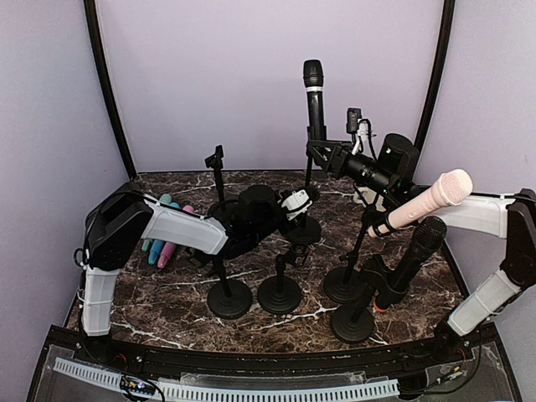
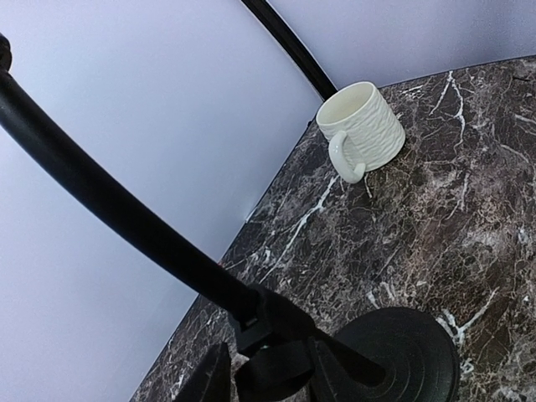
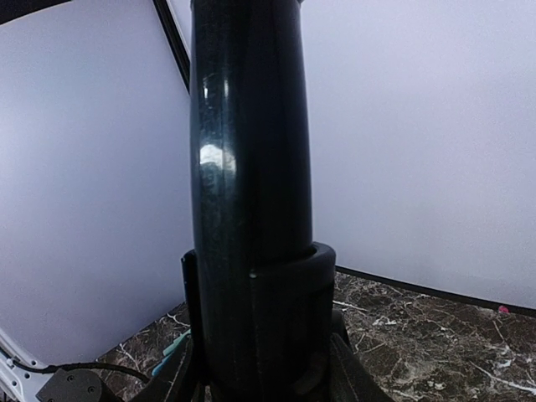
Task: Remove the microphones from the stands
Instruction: Unscrew the knob on the microphone stand.
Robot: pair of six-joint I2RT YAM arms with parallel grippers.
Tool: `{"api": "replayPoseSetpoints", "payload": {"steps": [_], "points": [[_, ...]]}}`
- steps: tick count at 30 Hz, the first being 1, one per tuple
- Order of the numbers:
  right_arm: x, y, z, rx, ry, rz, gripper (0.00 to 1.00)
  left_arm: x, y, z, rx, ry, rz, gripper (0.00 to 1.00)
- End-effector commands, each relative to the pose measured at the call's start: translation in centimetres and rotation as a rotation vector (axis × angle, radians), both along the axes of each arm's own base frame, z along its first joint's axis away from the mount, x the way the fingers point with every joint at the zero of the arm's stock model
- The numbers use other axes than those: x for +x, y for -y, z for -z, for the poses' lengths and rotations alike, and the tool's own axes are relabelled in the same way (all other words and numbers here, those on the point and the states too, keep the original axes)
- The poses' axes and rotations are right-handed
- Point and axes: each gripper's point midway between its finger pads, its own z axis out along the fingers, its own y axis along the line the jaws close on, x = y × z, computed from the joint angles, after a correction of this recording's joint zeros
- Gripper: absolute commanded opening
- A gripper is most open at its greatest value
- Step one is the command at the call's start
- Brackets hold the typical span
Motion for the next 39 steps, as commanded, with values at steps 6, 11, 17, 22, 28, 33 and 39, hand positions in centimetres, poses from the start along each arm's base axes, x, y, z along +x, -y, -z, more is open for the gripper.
{"api": "replayPoseSetpoints", "payload": {"steps": [6, 11, 17, 22, 28, 33, 39], "points": [[-1.4, 0.5, -5.7, 0.123, 0.173, -0.003, 0.10, 0.7, 0.0, -1.3, -0.025, 0.028, -0.041, 0.19], [-1.5, 0.7, -5.4, 0.121, 0.170, 0.003, 0.10, 0.6, 0.1, -0.9, -0.042, -0.007, -0.041, 0.12], [-1.8, 1.0, -4.7, 0.103, 0.166, 0.008, 0.10, -0.1, 0.4, 0.4, -0.090, -0.127, -0.018, 0.07], [-2.2, 1.3, -4.1, 0.078, 0.166, 0.016, 0.10, -0.8, 0.8, 0.9, -0.147, -0.252, 0.018, 0.02], [-2.7, 1.7, -3.5, 0.057, 0.164, 0.024, 0.10, -1.9, 0.9, 2.0, -0.242, -0.469, 0.086, 0.00], [-3.0, 1.8, -2.9, 0.045, 0.154, 0.017, 0.10, -3.1, 0.9, 2.6, -0.309, -0.623, 0.153, 0.00], [-3.1, 1.9, -2.1, 0.030, 0.145, 0.017, 0.10, -4.2, 0.7, 2.9, -0.394, -0.808, 0.220, 0.00]]}}
